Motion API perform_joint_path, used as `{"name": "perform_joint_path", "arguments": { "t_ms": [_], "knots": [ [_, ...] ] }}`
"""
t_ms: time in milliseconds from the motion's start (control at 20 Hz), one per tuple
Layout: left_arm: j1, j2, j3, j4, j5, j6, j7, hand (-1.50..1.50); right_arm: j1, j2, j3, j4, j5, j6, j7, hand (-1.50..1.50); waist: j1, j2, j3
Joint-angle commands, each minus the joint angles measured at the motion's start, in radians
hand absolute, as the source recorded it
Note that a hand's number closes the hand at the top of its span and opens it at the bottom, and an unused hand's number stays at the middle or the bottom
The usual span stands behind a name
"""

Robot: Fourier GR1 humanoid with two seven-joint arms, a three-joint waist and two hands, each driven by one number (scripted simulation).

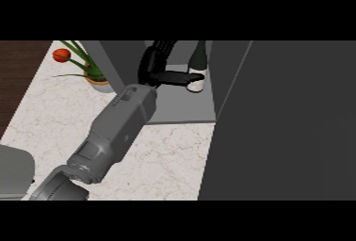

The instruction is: Pick up the wine, place it into the cabinet and close the cabinet

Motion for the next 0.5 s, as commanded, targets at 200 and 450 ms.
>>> {"name": "perform_joint_path", "arguments": {
  "t_ms": [200, 450],
  "knots": [
    [0.168, -0.001, -0.131, -0.221, 0.095, -0.035, 0.056, -1.5, 0.073, -0.028, -0.012, -0.18, -0.059, 0.005, 0.048, -1.5, 0.015, -0.01, 0.001],
    [0.314, -0.001, -0.179, -0.379, 0.093, -0.034, 0.095, -1.5, 0.09, -0.038, -0.024, -0.21, -0.047, -0.017, 0.063, -1.5, 0.049, -0.014, 0.001]
  ]
}}
